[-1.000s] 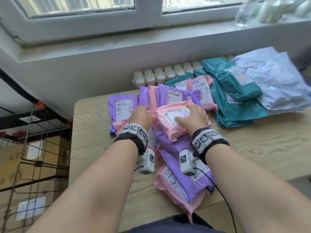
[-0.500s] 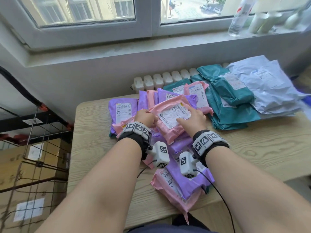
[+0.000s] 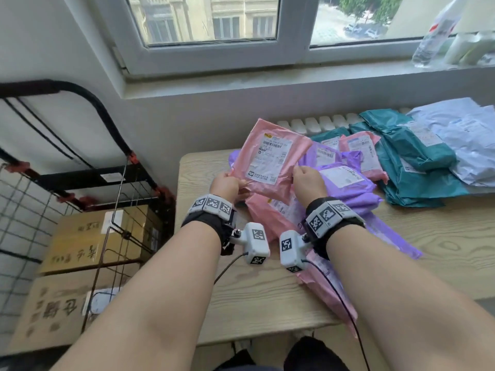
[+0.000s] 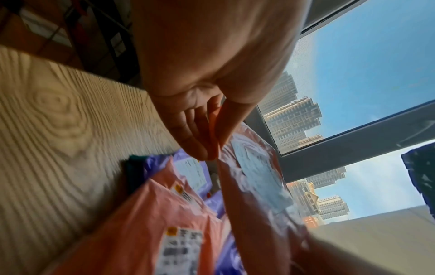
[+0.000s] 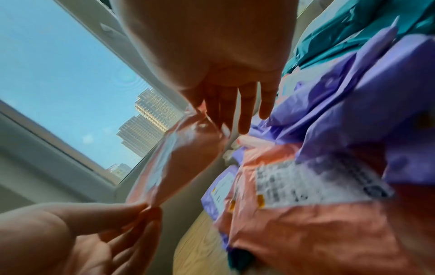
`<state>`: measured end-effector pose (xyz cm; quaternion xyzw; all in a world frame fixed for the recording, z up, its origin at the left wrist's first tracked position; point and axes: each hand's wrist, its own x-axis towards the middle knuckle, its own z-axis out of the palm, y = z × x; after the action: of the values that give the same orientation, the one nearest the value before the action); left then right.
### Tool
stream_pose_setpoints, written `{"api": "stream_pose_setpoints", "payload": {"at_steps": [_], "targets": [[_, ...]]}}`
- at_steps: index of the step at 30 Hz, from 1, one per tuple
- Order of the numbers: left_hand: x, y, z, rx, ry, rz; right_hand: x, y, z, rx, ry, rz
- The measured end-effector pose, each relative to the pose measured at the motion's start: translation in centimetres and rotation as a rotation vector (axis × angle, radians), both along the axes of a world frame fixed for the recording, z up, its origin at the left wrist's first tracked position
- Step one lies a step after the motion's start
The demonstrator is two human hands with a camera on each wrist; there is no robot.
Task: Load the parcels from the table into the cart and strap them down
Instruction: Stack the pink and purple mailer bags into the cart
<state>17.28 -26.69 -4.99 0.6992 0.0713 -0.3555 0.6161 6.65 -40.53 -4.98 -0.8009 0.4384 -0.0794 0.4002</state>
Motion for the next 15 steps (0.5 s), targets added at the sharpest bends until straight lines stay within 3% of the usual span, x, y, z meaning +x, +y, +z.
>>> {"api": "stream_pose_setpoints", "payload": {"at_steps": [7, 10, 12, 15], "targets": [[-1.0, 9.3, -0.8, 0.233, -0.287, 0.021, 2.3, 8.0, -0.5, 0.062, -0.043, 0.138], [-2.0, 13.6, -1.3, 0.436, -0.398, 0.093, 3.1, 11.0, -1.0, 0.099, -0.043, 0.258], [-3.0, 16.4, -1.6, 0.588, -0.436, 0.111, 3.2, 12.8, -1.7, 0.097, -0.013, 0.336], [-4.5, 20.2, -2.1, 0.655, -0.404, 0.155, 3.0, 15.9, -2.5, 0.090, 0.030, 0.411]]}}
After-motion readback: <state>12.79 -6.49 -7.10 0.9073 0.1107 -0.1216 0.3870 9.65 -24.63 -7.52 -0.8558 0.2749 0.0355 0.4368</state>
